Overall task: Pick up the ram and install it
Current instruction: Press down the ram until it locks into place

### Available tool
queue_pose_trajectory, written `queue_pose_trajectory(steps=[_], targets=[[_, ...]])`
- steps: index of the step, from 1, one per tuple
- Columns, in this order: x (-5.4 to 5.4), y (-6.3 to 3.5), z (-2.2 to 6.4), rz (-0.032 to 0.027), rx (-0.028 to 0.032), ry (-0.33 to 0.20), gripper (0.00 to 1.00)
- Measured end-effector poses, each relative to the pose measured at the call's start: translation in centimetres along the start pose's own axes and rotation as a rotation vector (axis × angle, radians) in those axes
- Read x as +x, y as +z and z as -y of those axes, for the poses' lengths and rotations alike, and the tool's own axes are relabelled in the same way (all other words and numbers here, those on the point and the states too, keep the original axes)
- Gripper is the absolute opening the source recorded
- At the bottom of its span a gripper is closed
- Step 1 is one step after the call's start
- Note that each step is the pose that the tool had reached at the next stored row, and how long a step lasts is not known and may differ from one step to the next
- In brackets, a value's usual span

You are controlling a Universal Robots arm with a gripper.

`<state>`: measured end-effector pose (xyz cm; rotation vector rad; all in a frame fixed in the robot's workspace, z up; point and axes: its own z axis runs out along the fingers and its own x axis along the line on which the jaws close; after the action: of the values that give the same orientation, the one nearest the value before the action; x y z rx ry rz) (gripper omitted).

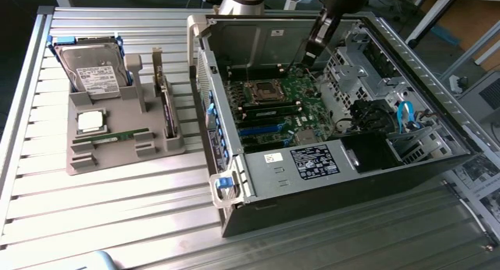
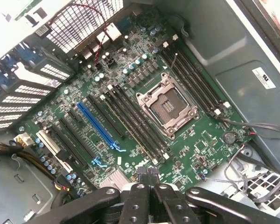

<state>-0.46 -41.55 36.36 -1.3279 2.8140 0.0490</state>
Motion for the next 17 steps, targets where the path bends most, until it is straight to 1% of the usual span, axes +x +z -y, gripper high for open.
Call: queue_pose_trajectory(steps=[17], targets=[[0.02,0.00,-0.02,0.0008,0.0025,0.059,0.11]])
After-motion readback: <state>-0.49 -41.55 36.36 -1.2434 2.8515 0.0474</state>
